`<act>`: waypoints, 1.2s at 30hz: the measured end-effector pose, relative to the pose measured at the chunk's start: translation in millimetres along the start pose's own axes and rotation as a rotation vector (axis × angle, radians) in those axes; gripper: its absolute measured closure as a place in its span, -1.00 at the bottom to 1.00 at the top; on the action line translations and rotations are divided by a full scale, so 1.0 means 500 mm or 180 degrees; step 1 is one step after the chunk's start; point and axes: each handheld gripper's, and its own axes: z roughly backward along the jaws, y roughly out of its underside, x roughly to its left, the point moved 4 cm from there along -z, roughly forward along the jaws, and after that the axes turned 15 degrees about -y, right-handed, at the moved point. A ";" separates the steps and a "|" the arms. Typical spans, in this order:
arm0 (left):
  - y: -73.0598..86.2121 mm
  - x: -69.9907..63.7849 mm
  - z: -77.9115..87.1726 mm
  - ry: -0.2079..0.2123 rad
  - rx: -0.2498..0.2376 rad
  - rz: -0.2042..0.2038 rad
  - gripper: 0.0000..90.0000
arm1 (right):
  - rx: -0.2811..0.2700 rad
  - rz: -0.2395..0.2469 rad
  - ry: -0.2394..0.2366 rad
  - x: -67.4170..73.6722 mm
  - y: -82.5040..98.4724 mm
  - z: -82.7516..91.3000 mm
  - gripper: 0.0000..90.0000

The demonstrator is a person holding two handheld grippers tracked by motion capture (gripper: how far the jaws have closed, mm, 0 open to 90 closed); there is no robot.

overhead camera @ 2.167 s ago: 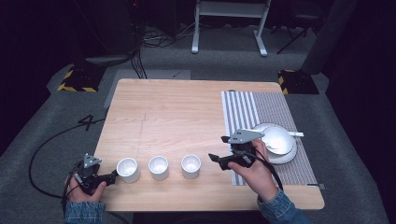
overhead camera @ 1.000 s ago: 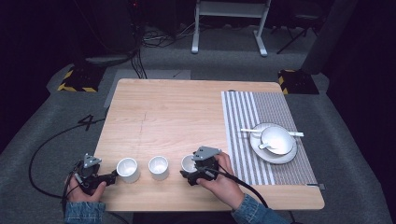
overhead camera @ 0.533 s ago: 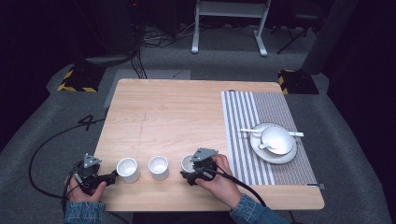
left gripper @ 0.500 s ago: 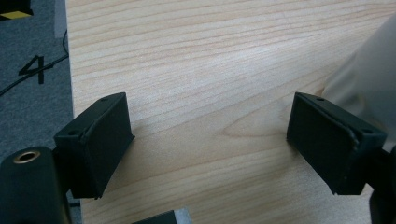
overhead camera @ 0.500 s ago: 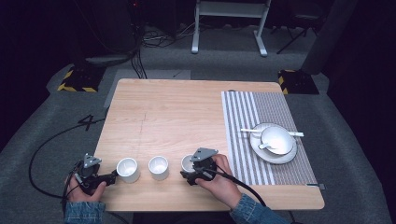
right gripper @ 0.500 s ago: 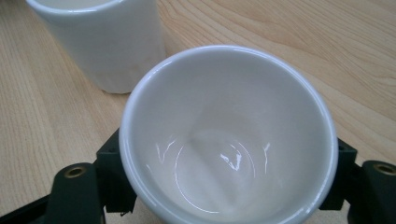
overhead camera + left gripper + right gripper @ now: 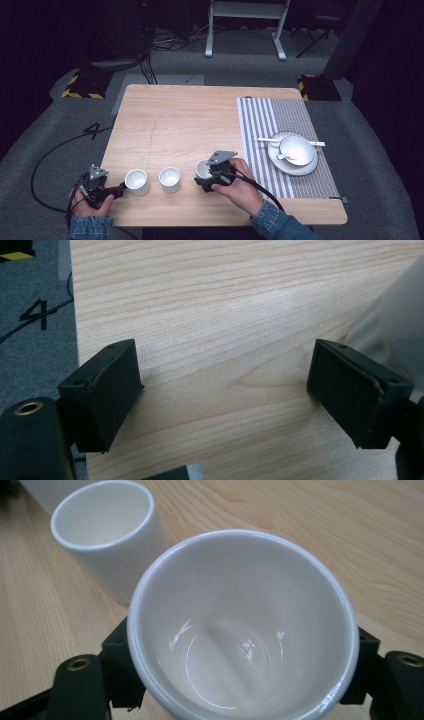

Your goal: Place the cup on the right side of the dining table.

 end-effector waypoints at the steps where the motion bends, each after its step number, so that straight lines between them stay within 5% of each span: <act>1: 0.000 0.000 0.000 0.0000 0.0000 0.0000 -0.68 | 0.0000 0.0000 0.0000 0.000 0.000 0.000 -0.40; 28: 0.000 0.000 0.000 0.0001 -0.0001 0.0000 -0.68 | -0.0250 -0.0016 0.0428 -0.087 -0.112 0.152 -0.40; 36: 0.000 0.000 0.000 0.0001 -0.0001 0.0000 -0.69 | -0.0344 -0.0101 0.0542 -0.137 -0.135 0.205 -0.40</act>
